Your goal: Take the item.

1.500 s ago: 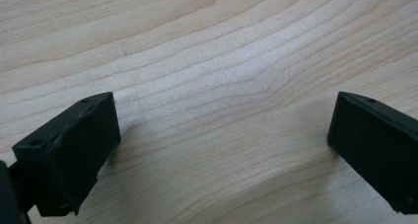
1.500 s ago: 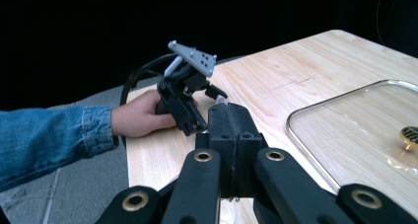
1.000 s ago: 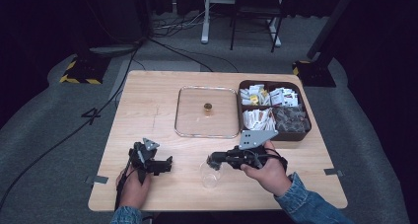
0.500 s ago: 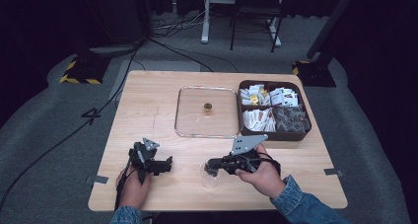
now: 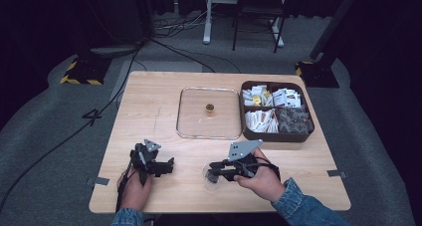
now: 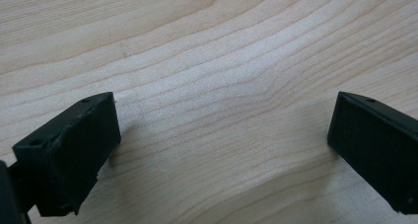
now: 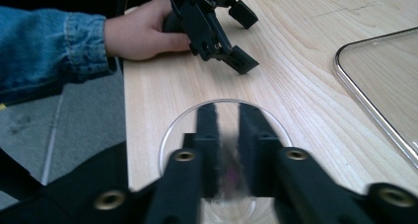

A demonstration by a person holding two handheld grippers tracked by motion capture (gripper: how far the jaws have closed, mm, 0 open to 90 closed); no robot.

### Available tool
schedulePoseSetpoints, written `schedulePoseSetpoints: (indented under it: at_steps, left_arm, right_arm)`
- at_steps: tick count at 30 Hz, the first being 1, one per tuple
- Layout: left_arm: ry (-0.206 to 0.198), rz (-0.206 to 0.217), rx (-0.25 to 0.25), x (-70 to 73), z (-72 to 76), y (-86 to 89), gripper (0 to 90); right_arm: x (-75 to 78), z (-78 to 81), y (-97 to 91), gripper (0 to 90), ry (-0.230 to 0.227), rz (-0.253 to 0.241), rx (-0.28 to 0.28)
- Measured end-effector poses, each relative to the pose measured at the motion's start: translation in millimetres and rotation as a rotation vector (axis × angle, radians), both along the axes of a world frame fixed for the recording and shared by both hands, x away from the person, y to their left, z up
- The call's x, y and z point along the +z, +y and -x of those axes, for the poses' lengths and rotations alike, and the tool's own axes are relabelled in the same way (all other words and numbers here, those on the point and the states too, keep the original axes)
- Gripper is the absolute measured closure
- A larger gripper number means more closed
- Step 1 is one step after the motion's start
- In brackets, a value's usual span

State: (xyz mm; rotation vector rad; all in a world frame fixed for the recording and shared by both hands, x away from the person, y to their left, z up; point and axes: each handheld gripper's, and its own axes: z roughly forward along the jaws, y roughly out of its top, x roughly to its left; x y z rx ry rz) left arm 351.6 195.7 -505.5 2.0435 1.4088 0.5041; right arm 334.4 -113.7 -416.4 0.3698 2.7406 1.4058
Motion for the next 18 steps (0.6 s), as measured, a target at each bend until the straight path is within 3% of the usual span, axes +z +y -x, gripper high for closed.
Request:
schedulePoseSetpoints:
  at_steps: [1, 3, 7, 12, 18]
  left_arm:
    - [0.000, 0.000, 0.000, 0.0, 0.0, 0.0, 0.0]
    - [0.000, 0.000, 0.000, 0.0, 0.0, 0.0, 0.0]
    - [0.000, 0.000, 0.000, 0.0, 0.0, 0.0, 0.0]
    - [0.000, 0.000, -0.003, 0.0, -0.3, 0.2, 0.0]
    - [-0.001, 0.000, -0.008, 0.0, -1.0, 0.4, 0.0]
  right_arm:
    - [0.0, 0.0, 0.0, 70.1, 0.000, 0.000, 0.000]
    - [0.1, 0.0, 1.4, 58.5, -0.016, 0.000, -0.020]
    - [1.2, -1.2, 0.8, 50.0, -0.030, -0.020, -0.040]
    - [3.1, -1.1, -0.2, 45.7, -0.038, -0.028, -0.050]
    - [15.2, -0.5, -8.7, 37.5, -0.041, -0.084, -0.092]
